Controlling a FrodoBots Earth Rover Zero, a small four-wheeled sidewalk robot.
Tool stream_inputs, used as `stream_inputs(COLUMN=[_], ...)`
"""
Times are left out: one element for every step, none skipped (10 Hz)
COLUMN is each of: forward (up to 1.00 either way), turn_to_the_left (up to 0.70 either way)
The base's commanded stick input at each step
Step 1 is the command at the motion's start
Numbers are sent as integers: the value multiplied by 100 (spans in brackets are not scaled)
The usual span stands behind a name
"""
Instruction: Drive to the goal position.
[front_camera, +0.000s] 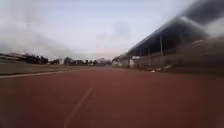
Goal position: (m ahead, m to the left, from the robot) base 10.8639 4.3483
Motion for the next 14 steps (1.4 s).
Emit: stream_inputs(forward=[70, 70, 70, 70, 70, 70, 70, 70, 70, 70, 70, 70, 70, 70], turn_to_the_left=[0, 0, 0, 0, -8, -22, -22, -22, -22, -22, -22, -9, 0, 0])
